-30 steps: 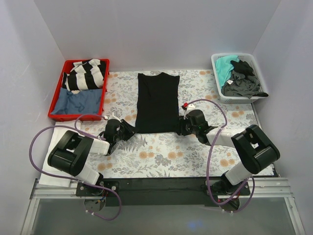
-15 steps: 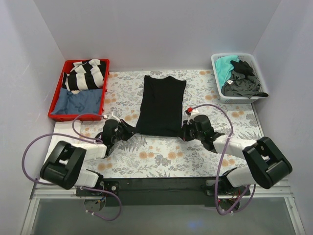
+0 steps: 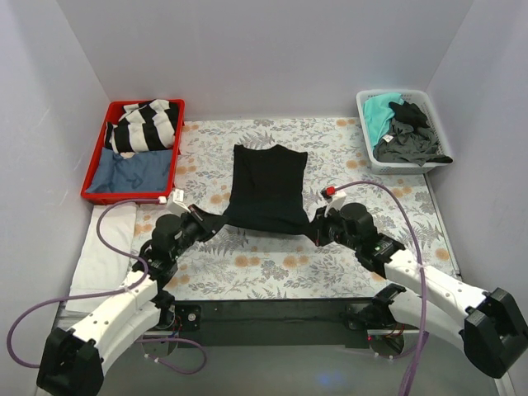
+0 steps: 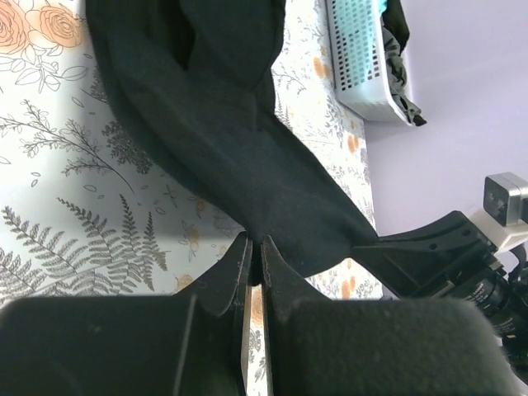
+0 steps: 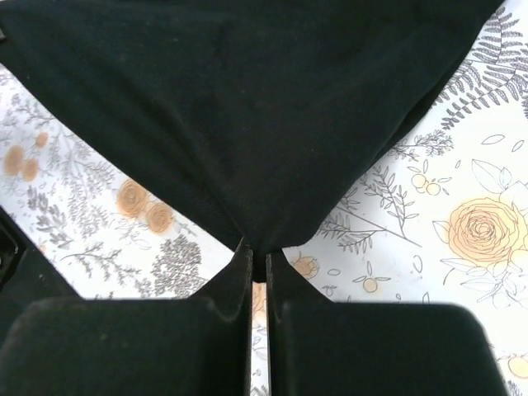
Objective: Fold and stack the t-shirts
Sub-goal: Grab one side of the 2/3 rectangular tshirt with both arms, then fold the long partially folded tshirt into a neat square
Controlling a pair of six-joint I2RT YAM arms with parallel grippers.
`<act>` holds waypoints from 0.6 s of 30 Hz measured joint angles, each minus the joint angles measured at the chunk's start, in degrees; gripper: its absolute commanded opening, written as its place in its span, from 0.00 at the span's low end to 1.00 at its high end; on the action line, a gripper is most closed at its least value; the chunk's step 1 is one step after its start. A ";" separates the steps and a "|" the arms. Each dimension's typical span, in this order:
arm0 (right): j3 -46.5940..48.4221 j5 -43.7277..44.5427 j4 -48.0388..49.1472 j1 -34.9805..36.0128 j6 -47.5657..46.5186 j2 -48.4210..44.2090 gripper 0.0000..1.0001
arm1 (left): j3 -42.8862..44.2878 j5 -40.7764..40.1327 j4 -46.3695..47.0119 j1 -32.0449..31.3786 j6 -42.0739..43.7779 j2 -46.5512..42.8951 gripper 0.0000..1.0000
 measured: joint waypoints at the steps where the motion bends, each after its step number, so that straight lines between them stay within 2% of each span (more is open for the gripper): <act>1: 0.26 0.48 -1.55 0.61 0.00 -1.51 0.01 | 0.09 -0.11 -1.57 -0.22 0.11 -1.79 0.00; 5: 2.80 2.86 -7.04 2.60 0.07 -5.57 0.01 | 1.36 -1.14 -7.45 -0.68 0.39 -5.75 0.00; 9: 6.56 5.90 -10.12 3.26 -0.31 -6.47 0.01 | 5.79 -3.61 -11.10 -1.03 0.61 -4.46 0.00; 12: 10.34 8.74 -11.26 3.30 -1.57 -4.57 0.01 | 10.80 -5.81 -10.54 -1.11 1.07 0.98 0.00; 18: 18.82 15.39 -11.02 3.15 -5.64 5.18 0.01 | 22.08 -10.23 -6.45 -1.11 2.38 18.56 0.00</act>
